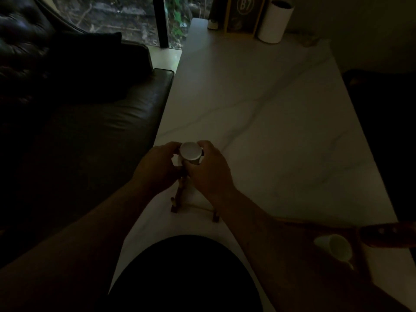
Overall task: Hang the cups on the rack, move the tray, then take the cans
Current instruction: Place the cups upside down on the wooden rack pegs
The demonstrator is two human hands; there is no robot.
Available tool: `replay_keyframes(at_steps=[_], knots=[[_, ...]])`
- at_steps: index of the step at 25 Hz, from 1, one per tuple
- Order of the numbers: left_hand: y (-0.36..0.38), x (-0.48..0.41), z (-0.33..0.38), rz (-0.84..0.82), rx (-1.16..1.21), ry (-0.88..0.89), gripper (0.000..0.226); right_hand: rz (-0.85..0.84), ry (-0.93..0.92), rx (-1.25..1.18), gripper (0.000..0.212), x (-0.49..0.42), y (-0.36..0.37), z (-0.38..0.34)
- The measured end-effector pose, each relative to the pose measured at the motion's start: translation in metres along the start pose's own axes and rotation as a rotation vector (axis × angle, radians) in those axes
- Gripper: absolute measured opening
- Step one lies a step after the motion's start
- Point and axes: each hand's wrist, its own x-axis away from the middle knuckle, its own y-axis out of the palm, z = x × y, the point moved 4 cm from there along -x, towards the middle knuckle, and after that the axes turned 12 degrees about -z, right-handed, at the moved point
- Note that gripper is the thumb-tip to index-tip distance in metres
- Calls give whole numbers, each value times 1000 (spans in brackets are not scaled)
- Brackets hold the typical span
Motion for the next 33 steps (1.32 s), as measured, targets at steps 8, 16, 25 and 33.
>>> replay_keyframes(at_steps=[8,16,25,33], knots=[[14,-10,-21,-160,107,-79,67,-99,40,-24,62,-8,7,-1],[20,-17,-34,-301,198,-164,66,-138,58,-88,65,-1,7,-3],[19,60,54,-72,-436,119,82,24,-222,359,70,76,-30,30],[143,95,166,-263,-517,248,93,27,130,656,98,178,-120,182]])
